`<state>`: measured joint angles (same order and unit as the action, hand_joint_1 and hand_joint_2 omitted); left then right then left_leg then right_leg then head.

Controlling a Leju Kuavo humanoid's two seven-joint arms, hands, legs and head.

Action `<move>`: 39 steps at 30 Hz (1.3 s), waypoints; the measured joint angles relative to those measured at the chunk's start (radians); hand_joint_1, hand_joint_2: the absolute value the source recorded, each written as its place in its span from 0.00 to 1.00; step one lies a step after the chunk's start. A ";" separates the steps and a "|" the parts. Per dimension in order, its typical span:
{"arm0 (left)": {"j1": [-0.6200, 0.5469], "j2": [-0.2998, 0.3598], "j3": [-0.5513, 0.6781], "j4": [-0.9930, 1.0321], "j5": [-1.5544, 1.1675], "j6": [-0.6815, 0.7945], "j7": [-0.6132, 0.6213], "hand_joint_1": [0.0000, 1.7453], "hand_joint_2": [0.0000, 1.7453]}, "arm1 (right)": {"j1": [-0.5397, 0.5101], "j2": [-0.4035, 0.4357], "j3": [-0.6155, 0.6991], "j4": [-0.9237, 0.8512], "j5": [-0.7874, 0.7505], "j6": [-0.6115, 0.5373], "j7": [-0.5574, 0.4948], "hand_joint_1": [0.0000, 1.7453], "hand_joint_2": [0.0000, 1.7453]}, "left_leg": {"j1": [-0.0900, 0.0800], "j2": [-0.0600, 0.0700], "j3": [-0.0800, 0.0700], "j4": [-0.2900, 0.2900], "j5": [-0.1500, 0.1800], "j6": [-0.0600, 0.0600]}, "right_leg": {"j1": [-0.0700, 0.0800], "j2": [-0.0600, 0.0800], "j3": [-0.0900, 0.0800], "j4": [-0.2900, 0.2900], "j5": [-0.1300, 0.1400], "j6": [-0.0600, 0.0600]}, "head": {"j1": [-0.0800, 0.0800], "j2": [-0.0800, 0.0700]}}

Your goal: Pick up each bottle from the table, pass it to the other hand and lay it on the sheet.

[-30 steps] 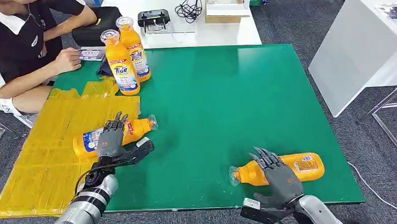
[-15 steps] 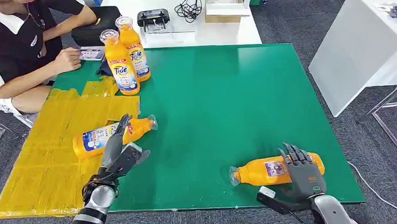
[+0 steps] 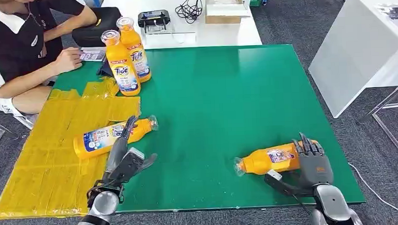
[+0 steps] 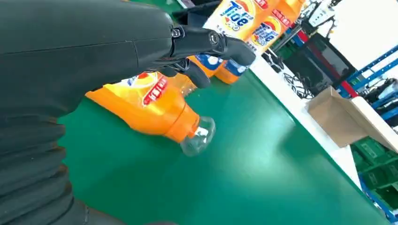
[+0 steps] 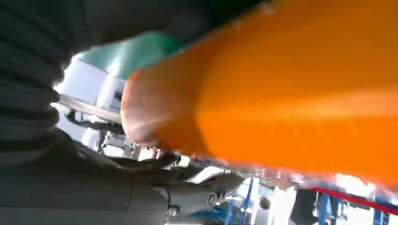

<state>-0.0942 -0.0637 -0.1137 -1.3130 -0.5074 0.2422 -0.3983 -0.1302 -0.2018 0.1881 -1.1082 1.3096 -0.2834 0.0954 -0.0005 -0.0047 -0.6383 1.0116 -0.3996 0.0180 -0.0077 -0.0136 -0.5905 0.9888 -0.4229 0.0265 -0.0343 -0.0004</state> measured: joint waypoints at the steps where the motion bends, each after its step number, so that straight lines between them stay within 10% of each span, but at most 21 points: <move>1: 0.001 -0.002 -0.003 -0.002 0.002 0.000 0.000 0.00 1.00 | -0.006 0.004 -0.002 0.009 0.000 -0.001 -0.002 0.88 1.00 | 0.000 0.000 0.000 0.000 0.000 0.000 | 0.000 0.000 0.000 0.000 0.000 0.000 | 0.000 0.000; 20: 0.010 -0.010 -0.055 -0.015 0.068 -0.015 -0.024 0.00 1.00 | -0.074 0.038 -0.009 0.110 -0.127 -0.088 -0.150 1.00 1.00 | 0.000 0.001 0.006 0.000 0.000 0.000 | 0.000 0.001 0.005 0.000 0.000 0.000 | 0.000 0.000; 29: 0.027 -0.022 -0.095 -0.055 0.098 -0.068 -0.028 0.00 1.00 | 0.021 0.156 -0.075 -0.116 -0.288 -0.368 -0.246 1.00 1.00 | 0.001 0.000 0.000 0.000 0.000 -0.001 | 0.001 0.000 0.000 0.000 -0.001 -0.001 | 0.000 0.000; 39: 0.028 -0.025 -0.142 -0.069 0.145 -0.122 -0.021 0.00 1.00 | 0.064 0.227 -0.102 -0.282 -0.415 -0.386 -0.316 1.00 1.00 | 0.000 0.000 -0.002 0.000 0.000 0.000 | 0.000 0.001 -0.001 0.000 -0.001 0.000 | 0.000 0.000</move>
<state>-0.0661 -0.0889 -0.2556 -1.3825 -0.3624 0.1198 -0.4196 -0.0666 0.0252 0.0862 -1.3901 0.8949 -0.6699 -0.2202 -0.0001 -0.0047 -0.6398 1.0116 -0.4000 0.0175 -0.0074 -0.0130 -0.5917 0.9890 -0.4235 0.0260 -0.0343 -0.0004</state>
